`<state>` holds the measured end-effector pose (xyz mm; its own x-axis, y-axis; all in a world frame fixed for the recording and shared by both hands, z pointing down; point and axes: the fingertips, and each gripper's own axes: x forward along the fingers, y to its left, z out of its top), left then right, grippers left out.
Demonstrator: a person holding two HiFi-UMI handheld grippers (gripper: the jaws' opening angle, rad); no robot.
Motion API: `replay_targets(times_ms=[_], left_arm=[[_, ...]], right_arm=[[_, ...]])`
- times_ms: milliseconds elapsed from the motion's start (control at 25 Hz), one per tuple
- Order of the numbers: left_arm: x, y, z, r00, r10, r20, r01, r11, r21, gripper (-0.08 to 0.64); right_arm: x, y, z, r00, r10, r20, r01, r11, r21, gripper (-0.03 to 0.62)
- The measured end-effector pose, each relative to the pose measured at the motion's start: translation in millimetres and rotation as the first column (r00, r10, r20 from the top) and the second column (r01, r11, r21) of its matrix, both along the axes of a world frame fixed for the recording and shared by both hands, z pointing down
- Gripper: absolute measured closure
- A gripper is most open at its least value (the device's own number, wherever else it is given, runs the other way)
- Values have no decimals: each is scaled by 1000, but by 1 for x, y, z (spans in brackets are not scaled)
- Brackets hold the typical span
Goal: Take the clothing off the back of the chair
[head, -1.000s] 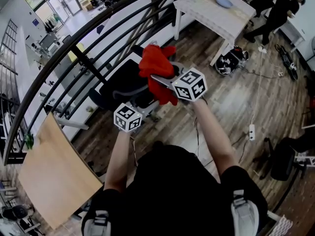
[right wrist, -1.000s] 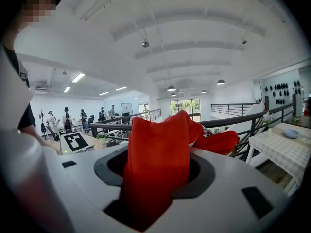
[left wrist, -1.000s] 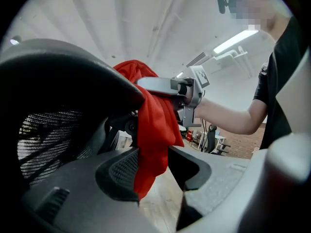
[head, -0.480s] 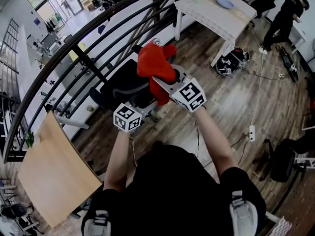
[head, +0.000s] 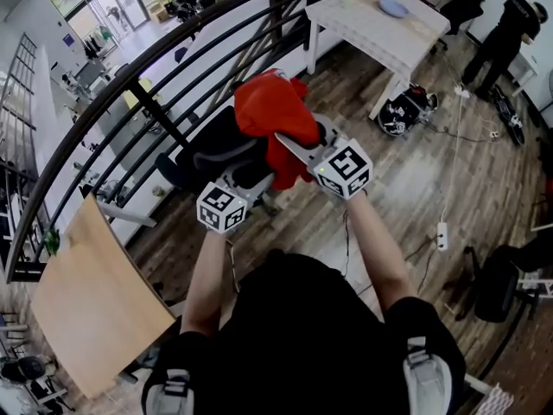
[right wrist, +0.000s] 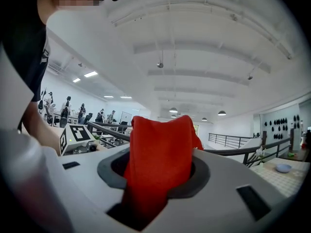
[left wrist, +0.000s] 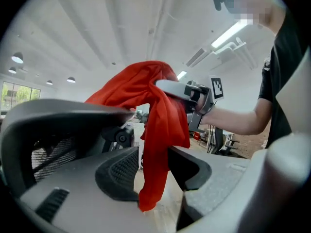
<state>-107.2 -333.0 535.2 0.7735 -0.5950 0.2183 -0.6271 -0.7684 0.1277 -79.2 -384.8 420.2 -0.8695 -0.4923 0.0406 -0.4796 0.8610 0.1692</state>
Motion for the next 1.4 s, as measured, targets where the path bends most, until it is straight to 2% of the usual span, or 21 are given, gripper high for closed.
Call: replay_targets(times_ms=[240, 480, 640, 840, 920, 1280, 1400], left_arm=[[21, 18, -38, 999, 2, 53, -8, 993, 114, 383], [21, 19, -60, 995, -93, 32, 86, 981, 176, 373], [28, 15, -69, 985, -159, 70, 139, 963, 229, 249], [49, 17, -73, 981, -156, 113, 120, 954, 275, 149], [61, 20, -69, 981, -147, 128, 108, 956, 272, 126], [131, 61, -52, 993, -3, 114, -20, 978, 205, 127], [144, 73, -44, 992, 15, 125, -39, 981, 190, 127]], right_arm=[[34, 21, -4, 999, -7, 41, 6, 1000, 25, 425], [70, 38, -6, 997, -3, 74, 1, 1000, 22, 425], [91, 65, -10, 995, -67, 78, 65, 998, 24, 423], [108, 102, -15, 984, -165, 69, 164, 986, 19, 423], [115, 115, -18, 984, -165, 65, 166, 986, -11, 423], [152, 151, -10, 983, -169, 76, 171, 985, -27, 423], [157, 160, -3, 985, -162, 58, 165, 986, -39, 422]])
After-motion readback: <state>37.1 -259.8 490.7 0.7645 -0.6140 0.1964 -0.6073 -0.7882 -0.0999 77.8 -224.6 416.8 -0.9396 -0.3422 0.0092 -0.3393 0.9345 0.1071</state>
